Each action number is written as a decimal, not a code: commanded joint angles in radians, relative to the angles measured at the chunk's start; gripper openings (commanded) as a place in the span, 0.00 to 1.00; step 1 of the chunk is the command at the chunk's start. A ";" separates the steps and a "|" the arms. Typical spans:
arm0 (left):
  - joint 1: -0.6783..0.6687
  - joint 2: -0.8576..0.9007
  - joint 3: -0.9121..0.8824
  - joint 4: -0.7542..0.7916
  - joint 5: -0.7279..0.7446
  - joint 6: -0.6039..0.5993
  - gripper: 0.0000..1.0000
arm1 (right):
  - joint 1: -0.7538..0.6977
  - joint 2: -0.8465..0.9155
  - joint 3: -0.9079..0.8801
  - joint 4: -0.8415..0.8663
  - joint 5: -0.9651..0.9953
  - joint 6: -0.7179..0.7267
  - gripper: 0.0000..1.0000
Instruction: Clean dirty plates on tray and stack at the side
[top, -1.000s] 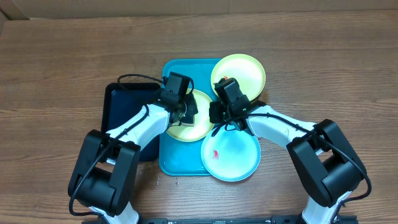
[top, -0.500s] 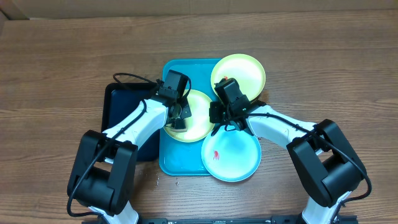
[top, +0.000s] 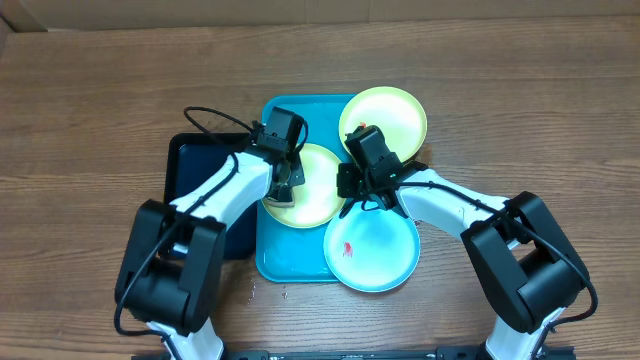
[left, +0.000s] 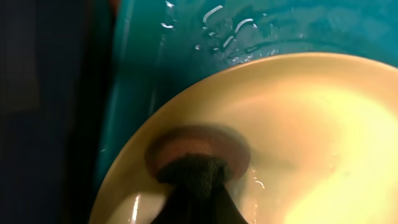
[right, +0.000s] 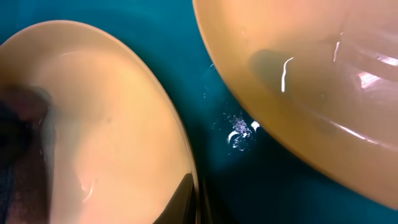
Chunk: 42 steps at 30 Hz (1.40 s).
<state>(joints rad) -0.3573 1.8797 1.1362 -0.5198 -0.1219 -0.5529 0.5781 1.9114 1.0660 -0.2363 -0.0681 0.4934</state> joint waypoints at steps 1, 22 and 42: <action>0.003 0.051 0.014 0.005 0.098 0.022 0.04 | 0.010 0.014 0.023 0.001 0.008 0.005 0.04; -0.033 0.062 0.014 0.033 0.328 0.049 0.04 | 0.010 0.014 0.023 0.011 0.008 0.006 0.04; -0.033 0.062 0.068 -0.179 -0.175 0.086 0.04 | 0.010 0.014 0.023 0.015 0.008 0.009 0.04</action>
<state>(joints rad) -0.3996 1.9121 1.2110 -0.6876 -0.1329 -0.5076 0.5835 1.9121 1.0660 -0.2302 -0.0631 0.4934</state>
